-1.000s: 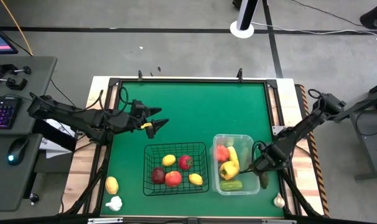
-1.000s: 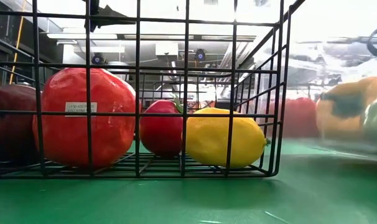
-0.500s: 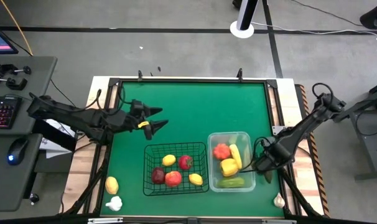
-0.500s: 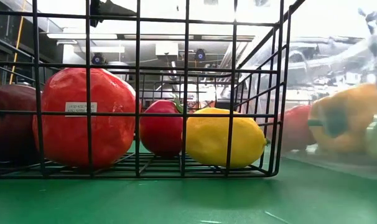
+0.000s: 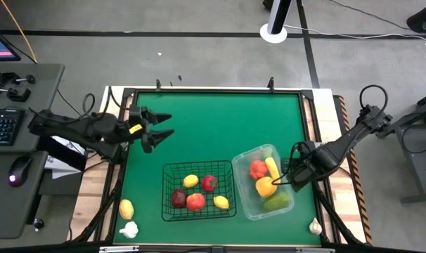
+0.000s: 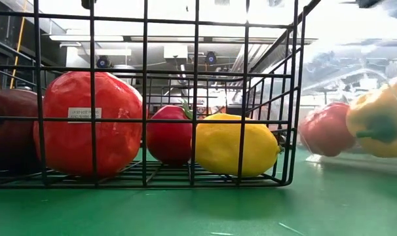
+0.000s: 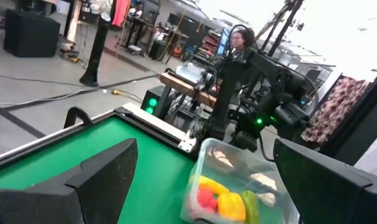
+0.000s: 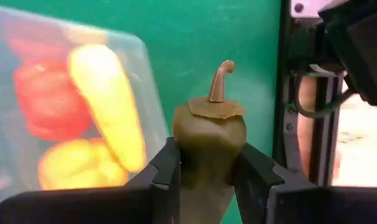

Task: Sort produce into baskets
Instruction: Put the chili pepper into the transparent bin

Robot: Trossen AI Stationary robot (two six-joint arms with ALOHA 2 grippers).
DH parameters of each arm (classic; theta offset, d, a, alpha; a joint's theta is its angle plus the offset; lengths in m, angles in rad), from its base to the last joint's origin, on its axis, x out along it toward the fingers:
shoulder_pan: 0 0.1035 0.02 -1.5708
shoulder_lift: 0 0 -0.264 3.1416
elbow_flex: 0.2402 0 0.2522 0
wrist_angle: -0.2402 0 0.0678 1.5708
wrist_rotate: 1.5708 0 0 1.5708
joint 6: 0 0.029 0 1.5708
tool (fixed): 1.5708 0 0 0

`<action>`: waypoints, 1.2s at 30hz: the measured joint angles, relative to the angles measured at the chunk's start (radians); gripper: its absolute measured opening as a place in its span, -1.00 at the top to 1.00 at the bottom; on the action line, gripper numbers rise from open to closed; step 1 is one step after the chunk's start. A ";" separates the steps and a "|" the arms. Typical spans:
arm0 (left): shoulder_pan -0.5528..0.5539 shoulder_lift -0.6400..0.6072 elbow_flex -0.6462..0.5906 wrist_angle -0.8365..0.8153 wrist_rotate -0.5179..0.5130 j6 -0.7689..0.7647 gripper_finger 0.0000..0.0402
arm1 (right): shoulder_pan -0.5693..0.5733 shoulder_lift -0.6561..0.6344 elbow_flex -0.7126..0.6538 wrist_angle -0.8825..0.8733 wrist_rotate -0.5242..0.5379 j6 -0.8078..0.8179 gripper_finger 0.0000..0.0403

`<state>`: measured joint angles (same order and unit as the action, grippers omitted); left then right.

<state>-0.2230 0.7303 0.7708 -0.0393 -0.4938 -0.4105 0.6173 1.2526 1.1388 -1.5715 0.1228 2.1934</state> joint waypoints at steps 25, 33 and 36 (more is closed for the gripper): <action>0.001 -0.012 0.000 -0.053 -0.017 -0.001 -0.79 | -0.115 0.003 0.027 0.073 0.066 -0.108 0.57; 0.025 -0.012 0.000 -0.053 -0.017 0.021 -0.79 | -0.119 -0.002 0.141 0.001 0.150 -0.150 0.57; 0.034 -0.011 -0.001 -0.054 -0.017 0.022 -0.79 | -0.124 -0.012 0.175 0.000 0.245 -0.155 0.57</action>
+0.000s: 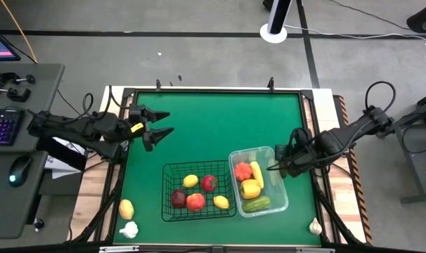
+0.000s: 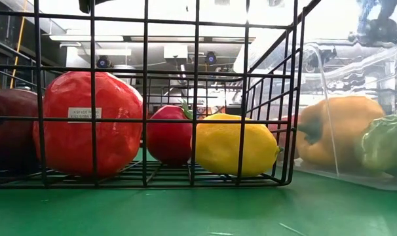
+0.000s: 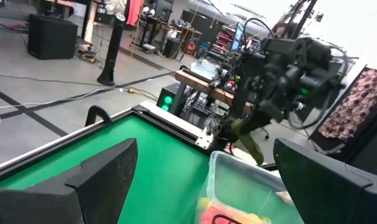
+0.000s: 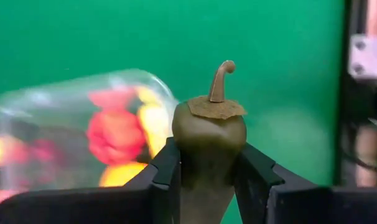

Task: Sort produce into baskets
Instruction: Put the chili pepper into the transparent bin

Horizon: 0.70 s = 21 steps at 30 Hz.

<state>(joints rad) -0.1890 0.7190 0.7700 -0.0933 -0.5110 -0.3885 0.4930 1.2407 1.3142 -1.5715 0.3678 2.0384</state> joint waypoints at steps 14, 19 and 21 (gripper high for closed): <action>0.009 0.001 0.000 0.005 0.000 -0.109 -0.79 | -0.003 0.034 0.027 0.478 0.207 -0.575 0.57; 0.009 0.002 0.000 0.059 0.034 -0.188 -0.79 | -0.017 0.069 0.026 0.497 0.144 -0.714 0.57; 0.009 0.009 0.000 0.082 0.063 -0.222 -0.79 | -0.023 0.077 0.026 0.495 0.116 -0.748 0.56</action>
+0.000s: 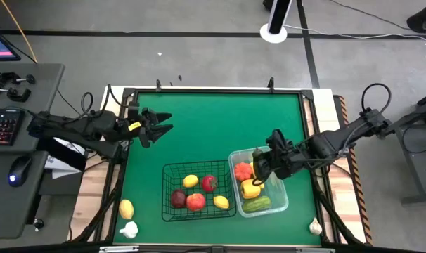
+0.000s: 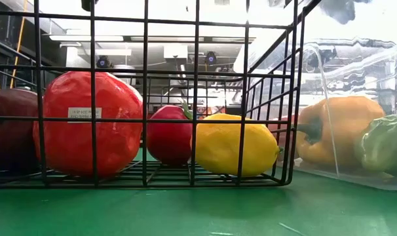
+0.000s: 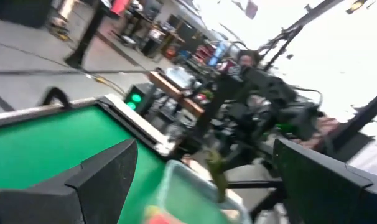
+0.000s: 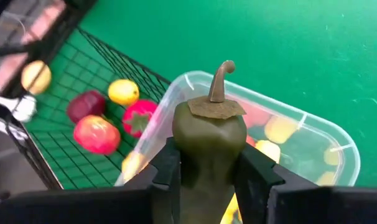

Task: Sort produce into baskets
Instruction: Put the chili pepper into the transparent bin, then put the lemon into the wire basket

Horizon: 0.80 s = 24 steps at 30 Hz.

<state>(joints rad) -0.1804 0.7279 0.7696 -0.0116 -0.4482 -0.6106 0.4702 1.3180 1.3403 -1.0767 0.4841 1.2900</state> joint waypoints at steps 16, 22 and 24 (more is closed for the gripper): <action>-0.110 0.155 0.000 0.118 0.085 -0.111 -0.79 | 0.002 0.003 0.000 -0.002 -0.111 -0.066 0.20; -0.149 0.168 0.000 0.099 0.119 -0.176 -0.79 | -0.004 0.006 0.000 -0.002 -0.086 -0.090 -0.23; -0.150 0.161 0.007 0.063 0.135 -0.213 -0.79 | -0.008 0.006 0.000 -0.002 -0.062 -0.094 -0.32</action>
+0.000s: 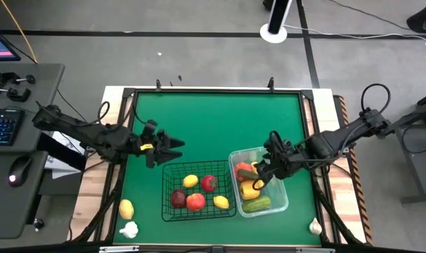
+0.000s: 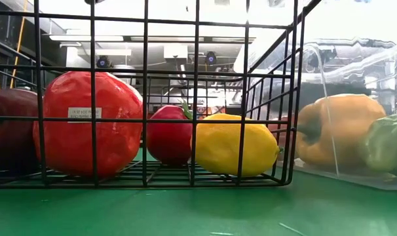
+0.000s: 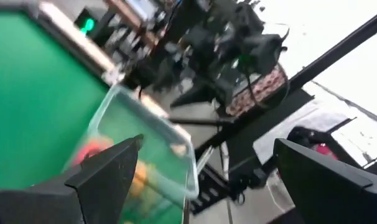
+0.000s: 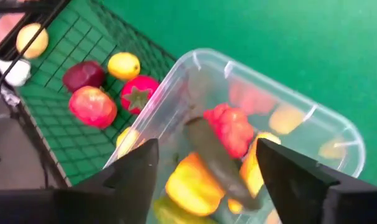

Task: Sort produce into baskets
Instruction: Put the lemon into the wire basket

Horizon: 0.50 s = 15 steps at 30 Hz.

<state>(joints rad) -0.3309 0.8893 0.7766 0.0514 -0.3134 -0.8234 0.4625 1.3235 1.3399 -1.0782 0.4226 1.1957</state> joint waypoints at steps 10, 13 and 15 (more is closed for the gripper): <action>-0.107 0.160 0.367 -1.012 0.275 -0.438 -0.79 | -0.005 0.000 0.000 -0.001 0.043 -0.053 -0.42; -0.218 0.252 0.431 -1.242 0.319 -0.596 -0.79 | -0.005 0.000 0.000 -0.011 0.053 -0.053 -0.42; -0.295 0.307 0.439 -1.316 0.324 -0.710 -0.79 | -0.004 0.000 0.000 -0.016 0.063 -0.053 -0.42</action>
<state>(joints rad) -0.6258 1.1966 1.2155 -1.2641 0.0101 -1.5339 0.4580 1.3235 1.3396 -1.0943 0.4853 1.1431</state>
